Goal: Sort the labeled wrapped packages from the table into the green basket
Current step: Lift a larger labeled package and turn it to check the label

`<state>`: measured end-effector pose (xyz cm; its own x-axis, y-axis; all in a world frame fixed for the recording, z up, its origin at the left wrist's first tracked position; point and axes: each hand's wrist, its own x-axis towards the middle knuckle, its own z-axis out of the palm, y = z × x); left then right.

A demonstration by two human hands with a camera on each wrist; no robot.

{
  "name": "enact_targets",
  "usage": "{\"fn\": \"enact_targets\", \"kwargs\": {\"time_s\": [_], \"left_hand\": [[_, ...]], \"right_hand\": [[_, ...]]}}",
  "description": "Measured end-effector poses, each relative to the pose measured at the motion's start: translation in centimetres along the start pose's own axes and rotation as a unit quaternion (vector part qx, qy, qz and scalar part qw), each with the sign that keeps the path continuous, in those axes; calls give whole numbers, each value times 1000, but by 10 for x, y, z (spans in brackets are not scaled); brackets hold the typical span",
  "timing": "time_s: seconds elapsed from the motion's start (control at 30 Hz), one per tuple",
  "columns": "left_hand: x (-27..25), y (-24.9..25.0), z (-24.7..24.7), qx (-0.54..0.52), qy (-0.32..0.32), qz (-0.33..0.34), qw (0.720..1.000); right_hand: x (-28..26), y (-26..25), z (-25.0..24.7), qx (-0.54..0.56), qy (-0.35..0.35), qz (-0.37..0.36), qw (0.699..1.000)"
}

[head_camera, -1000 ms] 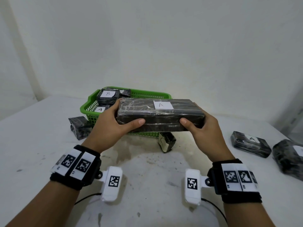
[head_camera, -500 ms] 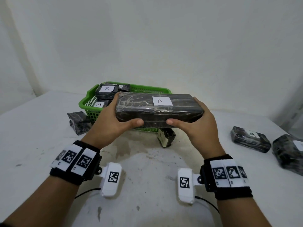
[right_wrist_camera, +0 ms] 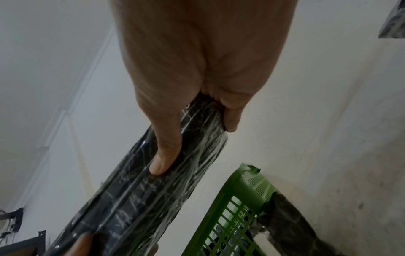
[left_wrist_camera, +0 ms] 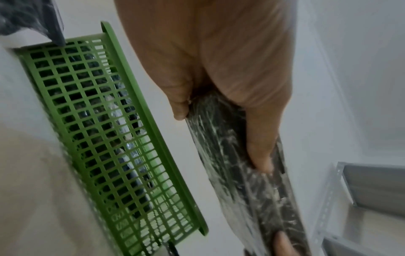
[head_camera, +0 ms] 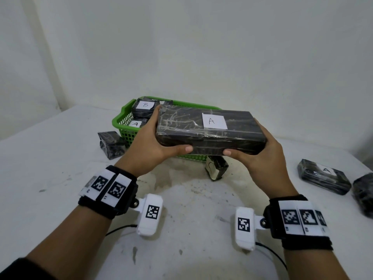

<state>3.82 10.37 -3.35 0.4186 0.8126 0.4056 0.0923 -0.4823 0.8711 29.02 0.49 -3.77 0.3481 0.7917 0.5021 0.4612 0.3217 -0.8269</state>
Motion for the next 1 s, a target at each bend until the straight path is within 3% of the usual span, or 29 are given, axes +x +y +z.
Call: {"fn": "enact_targets", "kwargs": {"time_s": [0.17, 0.3, 0.4, 0.47, 0.6, 0.7, 0.87, 1.0], "left_hand": [[-3, 3, 9, 23, -1, 16, 1000], [-2, 2, 7, -22, 10, 9, 1000], [-3, 7, 4, -32, 30, 42, 998], [-2, 9, 2, -23, 26, 80, 996], [-1, 14, 1, -52, -42, 91, 994], [-3, 14, 5, -97, -93, 68, 989], [3, 11, 21, -152, -2, -55, 987], [0, 14, 28, -130, 48, -48, 989]], "right_hand": [[0, -8, 3, 19, 51, 8, 998], [0, -6, 4, 18, 46, 13, 999], [-2, -9, 7, 130, 30, 57, 989], [0, -11, 6, 242, 29, 108, 964], [3, -15, -5, 247, -11, 205, 947], [3, -8, -6, 196, 14, 206, 959], [4, -7, -3, 171, 66, 125, 975], [3, -8, -2, 165, 57, 140, 975]]}}
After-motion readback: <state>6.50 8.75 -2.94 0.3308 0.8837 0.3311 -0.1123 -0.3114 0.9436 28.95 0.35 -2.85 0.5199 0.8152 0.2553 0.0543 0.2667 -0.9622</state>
